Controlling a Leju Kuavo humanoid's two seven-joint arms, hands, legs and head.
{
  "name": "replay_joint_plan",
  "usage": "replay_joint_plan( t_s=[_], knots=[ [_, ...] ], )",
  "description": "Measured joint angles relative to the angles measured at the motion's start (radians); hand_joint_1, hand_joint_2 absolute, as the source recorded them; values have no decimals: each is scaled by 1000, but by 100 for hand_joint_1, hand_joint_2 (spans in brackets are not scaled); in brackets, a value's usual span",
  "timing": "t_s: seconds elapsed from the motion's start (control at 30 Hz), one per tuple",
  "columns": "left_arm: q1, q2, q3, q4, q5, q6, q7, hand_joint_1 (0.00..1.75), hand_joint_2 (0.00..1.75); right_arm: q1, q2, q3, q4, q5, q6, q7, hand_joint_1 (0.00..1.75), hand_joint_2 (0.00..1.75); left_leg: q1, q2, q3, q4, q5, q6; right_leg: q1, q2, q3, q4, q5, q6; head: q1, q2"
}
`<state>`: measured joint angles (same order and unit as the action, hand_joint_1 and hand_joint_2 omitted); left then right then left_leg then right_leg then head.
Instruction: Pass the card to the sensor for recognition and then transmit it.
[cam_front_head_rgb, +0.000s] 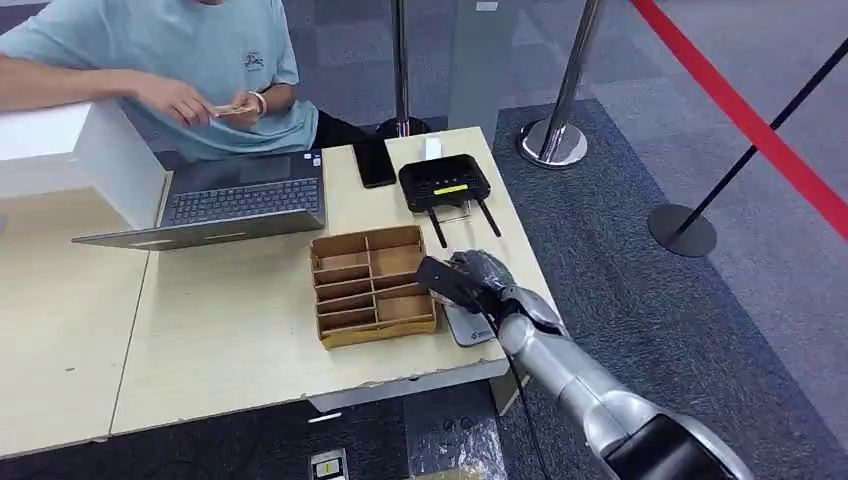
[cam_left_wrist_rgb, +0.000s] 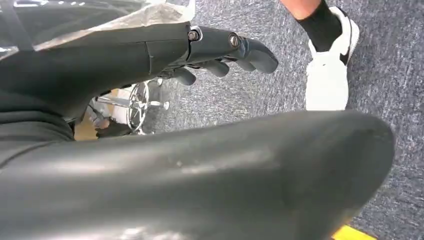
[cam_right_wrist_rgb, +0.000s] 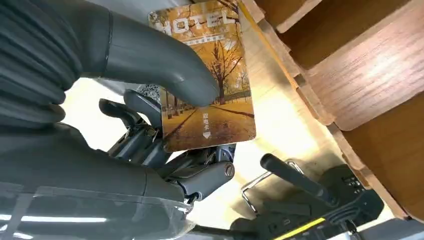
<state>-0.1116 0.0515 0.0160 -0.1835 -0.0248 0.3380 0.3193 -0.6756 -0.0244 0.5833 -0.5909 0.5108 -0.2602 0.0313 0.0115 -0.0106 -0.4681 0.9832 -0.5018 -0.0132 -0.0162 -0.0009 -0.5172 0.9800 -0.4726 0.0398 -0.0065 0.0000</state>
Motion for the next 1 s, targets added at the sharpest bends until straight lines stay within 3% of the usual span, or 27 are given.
replay_joint_plan(
  t_s=[0.53, 0.83, 1.0],
  knots=[
    [0, 0, 0, 0, -15, -17, -17, 0, 0, -105, 40, 2, 137, -11, 30, -8, 175, 175, 0, 0, 0, 0, 0, 0, 0, 0, 0, 0, 0, 0, 0, 0],
    [0, 0, 0, 0, -20, -18, -18, 0, 0, -163, 66, 3, 170, -11, 26, -66, 175, 175, 0, 0, 0, 0, 0, 0, 0, 0, 0, 0, 0, 0, 0, 0],
    [0, 0, 0, 0, -23, -21, -24, 0, 0, -215, 80, 3, 175, -4, 18, -139, 175, 175, 0, 1, 0, 0, 0, 0, 0, 0, 0, 1, 0, 0, 0, 0]
  ],
)
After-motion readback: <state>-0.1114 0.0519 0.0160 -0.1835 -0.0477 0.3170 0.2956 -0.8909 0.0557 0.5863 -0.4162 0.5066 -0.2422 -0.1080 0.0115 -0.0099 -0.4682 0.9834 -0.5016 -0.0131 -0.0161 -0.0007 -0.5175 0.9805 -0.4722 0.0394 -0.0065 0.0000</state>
